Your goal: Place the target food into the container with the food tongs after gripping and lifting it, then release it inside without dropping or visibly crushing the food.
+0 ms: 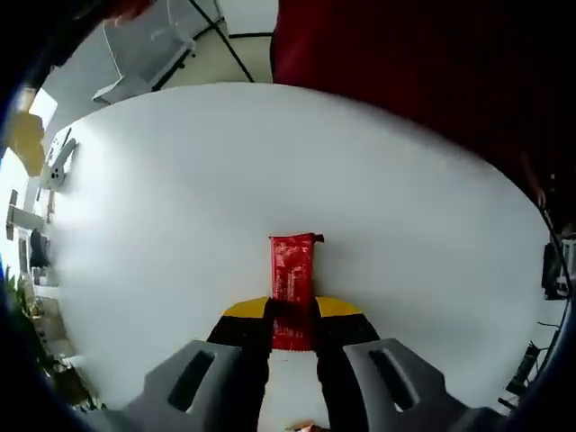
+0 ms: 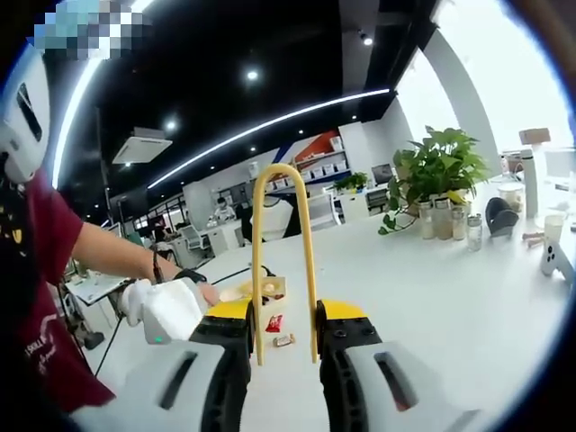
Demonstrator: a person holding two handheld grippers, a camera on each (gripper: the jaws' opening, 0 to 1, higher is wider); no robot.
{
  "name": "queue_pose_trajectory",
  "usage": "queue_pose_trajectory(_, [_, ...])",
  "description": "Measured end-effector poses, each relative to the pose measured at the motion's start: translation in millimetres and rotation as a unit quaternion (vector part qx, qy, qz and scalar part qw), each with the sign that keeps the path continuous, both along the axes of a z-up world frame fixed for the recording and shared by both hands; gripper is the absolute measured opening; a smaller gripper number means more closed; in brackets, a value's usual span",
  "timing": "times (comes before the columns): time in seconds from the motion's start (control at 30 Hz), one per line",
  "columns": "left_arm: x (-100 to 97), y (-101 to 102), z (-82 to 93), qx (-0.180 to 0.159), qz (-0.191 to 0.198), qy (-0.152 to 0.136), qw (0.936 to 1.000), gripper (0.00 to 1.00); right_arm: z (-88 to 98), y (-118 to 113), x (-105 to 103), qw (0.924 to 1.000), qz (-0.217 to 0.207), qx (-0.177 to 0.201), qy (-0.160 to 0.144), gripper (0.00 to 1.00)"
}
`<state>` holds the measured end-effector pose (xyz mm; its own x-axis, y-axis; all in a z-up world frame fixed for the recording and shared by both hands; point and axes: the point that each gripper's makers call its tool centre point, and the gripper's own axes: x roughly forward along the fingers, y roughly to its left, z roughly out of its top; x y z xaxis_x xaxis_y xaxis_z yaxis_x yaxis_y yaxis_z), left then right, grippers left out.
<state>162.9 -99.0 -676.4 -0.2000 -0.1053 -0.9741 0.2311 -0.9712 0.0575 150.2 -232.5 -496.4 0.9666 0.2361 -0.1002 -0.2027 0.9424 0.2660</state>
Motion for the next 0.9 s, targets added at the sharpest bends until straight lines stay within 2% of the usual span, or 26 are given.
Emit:
queue_pose_trajectory(0.03, [-0.7, -1.3, 0.2, -0.004, 0.009, 0.001, 1.0000, 0.18, -0.6, 0.3, -0.5, 1.0000, 0.000, 0.000, 0.001, 0.24])
queue_pose_trajectory(0.07, [-2.2, -0.7, 1.8, -0.001, 0.035, 0.008, 0.9994, 0.18, -0.9, 0.5, -0.9, 1.0000, 0.000, 0.000, 0.001, 0.24])
queue_pose_trajectory(0.13, [-5.0, -4.8, 8.6, -0.021, 0.046, 0.021, 0.9985, 0.20, -1.1, 1.5, -1.2, 1.0000, 0.002, 0.001, 0.001, 0.24])
queue_pose_trajectory(0.17, [-5.0, -4.8, 15.1, -0.028, 0.066, 0.030, 0.9970, 0.22, -1.3, 2.3, -1.2, 1.0000, 0.004, 0.000, 0.002, 0.24])
queue_pose_trajectory(0.3, [4.1, -2.9, 30.8, -0.049, 0.093, 0.028, 0.9941, 0.25, -0.7, 8.3, 1.0, 0.9999, 0.011, 0.001, 0.001, 0.24])
queue_pose_trajectory(0.37, [11.5, 0.6, 40.5, -0.062, 0.128, 0.030, 0.9893, 0.25, -0.4, 13.7, 3.0, 0.9999, 0.015, 0.000, 0.001, 0.25])
queue_pose_trajectory(0.43, [13.4, 2.1, 45.1, -0.071, 0.144, 0.035, 0.9864, 0.25, -1.3, 20.7, 4.7, 0.9998, 0.019, -0.005, 0.001, 0.25])
queue_pose_trajectory(0.47, [15.9, 5.8, 50.3, -0.078, 0.174, 0.044, 0.9807, 0.25, -1.8, 23.6, 5.3, 0.9998, 0.020, -0.007, 0.001, 0.25])
queue_pose_trajectory(0.57, [20.1, 12.8, 57.3, -0.094, 0.225, 0.061, 0.9680, 0.25, -4.2, 37.5, 5.9, 0.9994, 0.033, -0.014, 0.001, 0.25])
queue_pose_trajectory(0.6, [21.0, 16.3, 60.0, -0.096, 0.258, 0.070, 0.9588, 0.25, -5.1, 40.5, 6.0, 0.9991, 0.036, -0.022, 0.000, 0.25])
queue_pose_trajectory(0.63, [21.0, 16.8, 63.0, -0.106, 0.272, 0.077, 0.9535, 0.25, -5.9, 43.7, 6.0, 0.9990, 0.038, -0.024, 0.001, 0.25])
queue_pose_trajectory(0.7, [21.3, 20.0, 70.3, -0.123, 0.317, 0.096, 0.9356, 0.27, -6.9, 50.4, 6.1, 0.9988, 0.044, -0.022, -0.002, 0.25])
queue_pose_trajectory(0.73, [22.5, 21.7, 74.5, -0.132, 0.350, 0.109, 0.9209, 0.28, -8.0, 54.4, 6.2, 0.9986, 0.049, -0.022, -0.002, 0.25])
queue_pose_trajectory(0.77, [21.9, 22.5, 77.5, -0.141, 0.360, 0.120, 0.9144, 0.29, -8.9, 56.2, 6.4, 0.9985, 0.049, -0.023, -0.002, 0.25])
queue_pose_trajectory(0.8, [21.6, 25.6, 81.3, -0.151, 0.377, 0.132, 0.9043, 0.30, -10.5, 58.8, 6.9, 0.9984, 0.051, -0.023, -0.002, 0.25])
queue_pose_trajectory(0.87, [23.4, 31.7, 83.6, -0.158, 0.404, 0.140, 0.8903, 0.32, -13.1, 62.8, 7.6, 0.9984, 0.053, -0.021, 0.000, 0.25])
queue_pose_trajectory(0.9, [25.3, 35.3, 85.9, -0.169, 0.421, 0.145, 0.8796, 0.32, -14.1, 64.3, 8.3, 0.9984, 0.054, -0.021, 0.001, 0.25])
